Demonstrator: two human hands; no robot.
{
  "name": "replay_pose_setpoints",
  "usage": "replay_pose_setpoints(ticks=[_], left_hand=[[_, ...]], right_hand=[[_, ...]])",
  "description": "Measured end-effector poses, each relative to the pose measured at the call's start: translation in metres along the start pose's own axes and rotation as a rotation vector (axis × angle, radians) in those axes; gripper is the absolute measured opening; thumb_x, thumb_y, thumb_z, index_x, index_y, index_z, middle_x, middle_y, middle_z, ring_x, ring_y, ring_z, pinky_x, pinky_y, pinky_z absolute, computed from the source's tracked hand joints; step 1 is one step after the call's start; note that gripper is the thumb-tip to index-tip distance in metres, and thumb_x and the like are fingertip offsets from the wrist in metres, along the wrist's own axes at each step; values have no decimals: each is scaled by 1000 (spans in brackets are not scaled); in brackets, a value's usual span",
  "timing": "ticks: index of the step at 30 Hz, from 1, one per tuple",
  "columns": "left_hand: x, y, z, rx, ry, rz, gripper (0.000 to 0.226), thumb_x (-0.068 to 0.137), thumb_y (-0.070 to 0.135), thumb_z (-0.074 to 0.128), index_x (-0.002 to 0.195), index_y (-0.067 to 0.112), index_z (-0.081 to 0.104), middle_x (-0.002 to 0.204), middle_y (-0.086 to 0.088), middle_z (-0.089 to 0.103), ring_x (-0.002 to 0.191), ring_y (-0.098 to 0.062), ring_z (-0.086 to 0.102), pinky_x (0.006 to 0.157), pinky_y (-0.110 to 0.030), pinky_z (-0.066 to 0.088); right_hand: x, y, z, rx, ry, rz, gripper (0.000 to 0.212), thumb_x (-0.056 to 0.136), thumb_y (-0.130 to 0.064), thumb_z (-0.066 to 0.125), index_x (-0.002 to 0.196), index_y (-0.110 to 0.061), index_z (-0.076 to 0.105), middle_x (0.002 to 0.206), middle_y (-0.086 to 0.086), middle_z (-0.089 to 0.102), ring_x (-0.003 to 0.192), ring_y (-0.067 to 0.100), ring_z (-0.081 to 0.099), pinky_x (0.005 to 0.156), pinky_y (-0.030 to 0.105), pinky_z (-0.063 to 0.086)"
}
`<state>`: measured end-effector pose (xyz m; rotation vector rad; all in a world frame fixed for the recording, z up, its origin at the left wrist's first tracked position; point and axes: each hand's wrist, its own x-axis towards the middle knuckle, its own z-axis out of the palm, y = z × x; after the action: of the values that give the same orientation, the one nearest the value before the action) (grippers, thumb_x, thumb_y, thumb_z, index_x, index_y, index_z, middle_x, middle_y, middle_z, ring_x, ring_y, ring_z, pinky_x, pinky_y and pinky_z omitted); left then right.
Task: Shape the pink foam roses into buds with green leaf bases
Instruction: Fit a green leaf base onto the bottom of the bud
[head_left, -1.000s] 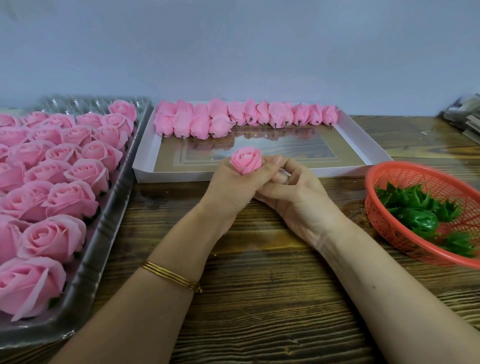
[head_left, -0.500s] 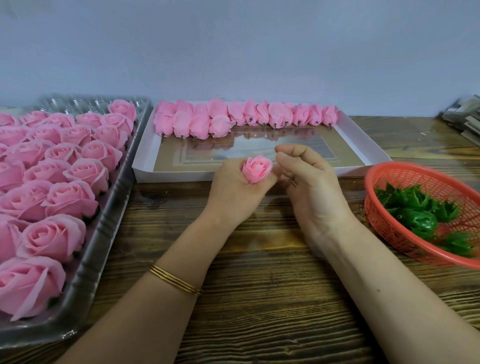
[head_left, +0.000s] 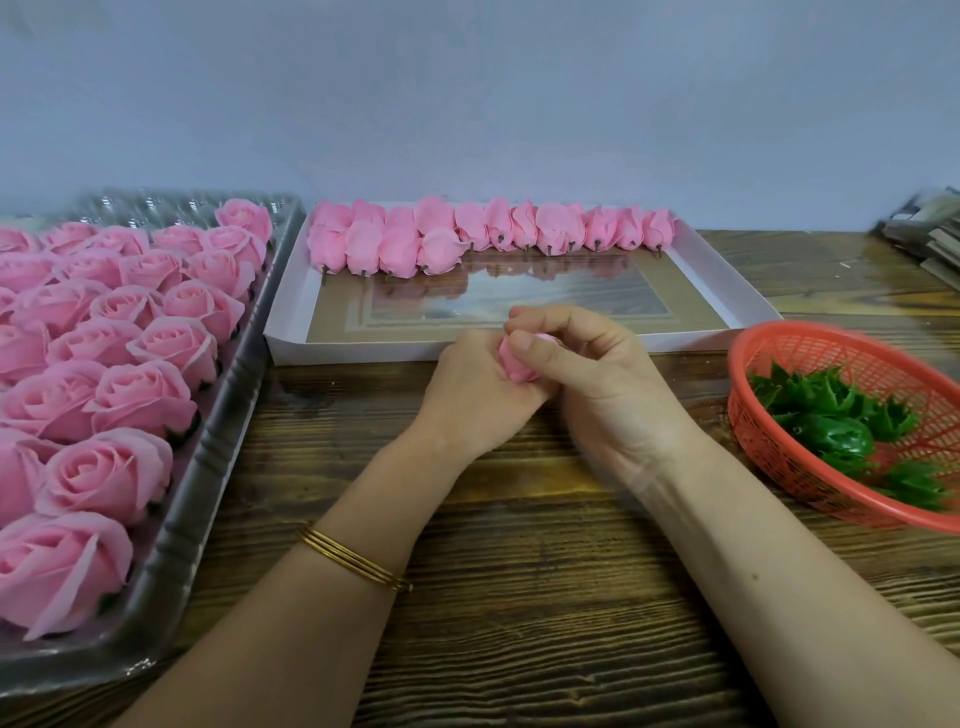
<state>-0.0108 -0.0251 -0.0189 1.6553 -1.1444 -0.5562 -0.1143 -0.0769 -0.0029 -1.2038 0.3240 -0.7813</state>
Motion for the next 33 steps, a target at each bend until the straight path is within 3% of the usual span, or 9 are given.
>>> replay_pose_setpoints(ticks=[7, 11, 13, 21, 25, 27, 30, 33], left_hand=[[0, 3, -1, 27, -33, -18, 38, 68, 39, 55, 91, 15, 74, 91, -4, 74, 93, -22, 69, 84, -43, 55], [-1, 4, 0, 51, -30, -30, 26, 68, 36, 54, 81, 21, 71, 85, -1, 73, 87, -21, 69, 79, -44, 56], [-1, 4, 0, 77, -24, -15, 19, 68, 34, 53, 74, 23, 67, 82, -1, 72, 85, -22, 68, 77, -45, 56], [3, -4, -1, 132, -3, 9, 7, 86, 15, 66, 80, 14, 69, 82, -4, 71, 85, -24, 67, 78, -46, 55], [3, -3, -1, 101, -9, -1, 12, 87, 19, 69, 75, 18, 69, 78, -1, 71, 81, -20, 67, 77, -43, 56], [2, -2, -1, 51, 0, -14, 18, 85, 22, 72, 69, 24, 66, 73, 3, 68, 78, -17, 66, 74, -38, 56], [0, 0, -1, 19, 2, -18, 20, 85, 23, 72, 67, 27, 63, 70, 7, 65, 75, -15, 64, 71, -33, 53], [0, 2, -2, 3, 27, -34, 19, 83, 23, 72, 67, 24, 63, 68, 7, 64, 72, -14, 61, 71, -33, 53]], right_hand=[[-2, 2, 0, -58, 18, 35, 16, 64, -7, 80, 76, -18, 77, 83, -3, 73, 83, 8, 65, 82, 20, 50], [-3, 3, 2, -178, 52, 83, 20, 65, -11, 79, 79, -23, 77, 84, 2, 69, 87, 24, 58, 85, 44, 39], [-4, 3, 3, -187, 49, 79, 23, 63, -10, 84, 81, -23, 77, 85, 3, 68, 88, 25, 57, 84, 47, 36], [-4, 5, 4, -165, 34, 105, 29, 61, -13, 77, 90, -16, 73, 94, 12, 67, 93, 28, 56, 89, 49, 40], [-3, 5, 3, -137, 15, 115, 37, 62, -11, 76, 99, -13, 72, 99, 9, 71, 97, 19, 64, 96, 36, 50], [-3, 4, 3, -142, 19, 140, 41, 62, -14, 77, 102, -14, 73, 103, 12, 71, 99, 22, 63, 103, 48, 45], [-4, 5, 5, -155, 28, 179, 43, 59, -21, 79, 102, -18, 75, 107, 17, 69, 100, 28, 57, 105, 73, 23], [-3, 4, 3, -140, 30, 208, 45, 59, -21, 79, 104, -18, 73, 109, 14, 70, 103, 22, 61, 109, 64, 31]])
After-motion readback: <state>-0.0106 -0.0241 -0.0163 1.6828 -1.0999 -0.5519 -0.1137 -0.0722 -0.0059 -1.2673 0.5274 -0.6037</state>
